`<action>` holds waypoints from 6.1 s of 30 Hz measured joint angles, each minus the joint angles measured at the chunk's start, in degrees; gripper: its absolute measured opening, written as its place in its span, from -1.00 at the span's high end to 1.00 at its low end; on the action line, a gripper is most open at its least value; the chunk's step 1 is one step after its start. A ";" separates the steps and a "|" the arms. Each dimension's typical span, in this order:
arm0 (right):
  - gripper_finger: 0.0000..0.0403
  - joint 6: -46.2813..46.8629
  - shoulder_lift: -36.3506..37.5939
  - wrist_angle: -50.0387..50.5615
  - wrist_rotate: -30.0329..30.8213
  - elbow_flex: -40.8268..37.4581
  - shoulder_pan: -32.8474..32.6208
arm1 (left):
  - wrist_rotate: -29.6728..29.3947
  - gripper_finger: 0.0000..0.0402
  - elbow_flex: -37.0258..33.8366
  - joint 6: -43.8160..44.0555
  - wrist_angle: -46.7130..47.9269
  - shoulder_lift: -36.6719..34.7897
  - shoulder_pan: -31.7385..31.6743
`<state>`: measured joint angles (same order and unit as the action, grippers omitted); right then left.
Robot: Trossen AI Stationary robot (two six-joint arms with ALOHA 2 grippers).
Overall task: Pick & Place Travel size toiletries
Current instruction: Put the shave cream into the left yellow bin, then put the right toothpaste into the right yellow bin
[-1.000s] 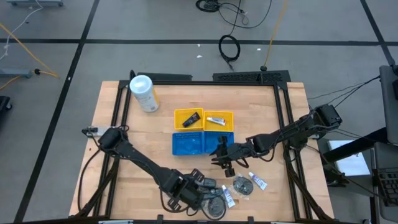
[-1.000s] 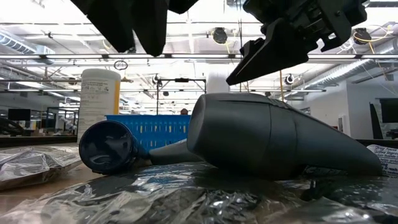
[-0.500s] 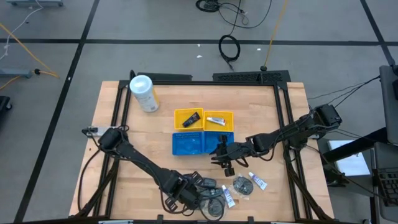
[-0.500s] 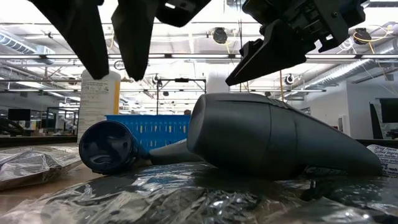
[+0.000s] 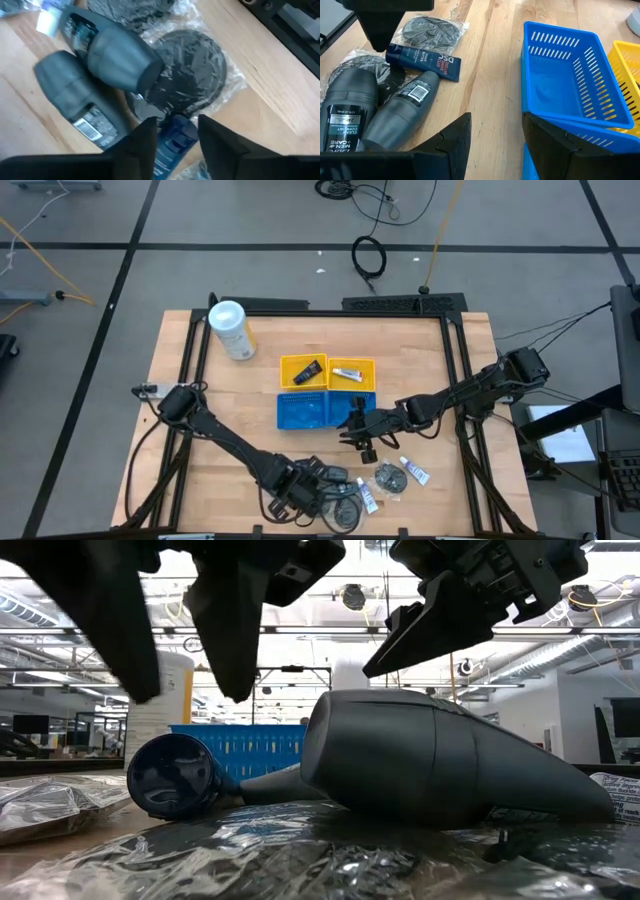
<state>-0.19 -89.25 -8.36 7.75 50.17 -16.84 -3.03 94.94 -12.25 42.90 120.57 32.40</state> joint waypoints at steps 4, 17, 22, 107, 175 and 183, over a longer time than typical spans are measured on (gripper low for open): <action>0.15 0.00 0.00 0.00 -0.01 0.00 0.00 | 0.00 0.05 0.00 -1.64 0.28 0.00 0.17; 0.15 0.00 0.00 0.02 -0.01 0.00 0.00 | -0.12 -0.07 0.02 -14.76 1.11 0.25 0.36; 0.15 0.00 0.00 0.02 -0.02 0.00 0.00 | -0.56 -0.07 -1.95 -20.93 0.99 0.30 0.37; 0.15 0.83 0.00 -0.01 -0.02 0.00 -0.01 | -14.39 0.46 4.04 13.95 14.19 -17.85 -8.28; 0.15 0.86 0.00 -0.39 -0.07 0.00 -0.02 | -2.38 -0.04 -17.59 8.23 -7.15 -18.71 -45.88; 0.15 4.52 0.00 0.90 -0.02 0.00 0.00 | -2.26 0.08 -17.59 15.51 -6.04 -18.71 -43.62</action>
<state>4.33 -89.25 -7.46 7.73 50.17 -16.84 -5.28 77.34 3.26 36.86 101.86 -11.21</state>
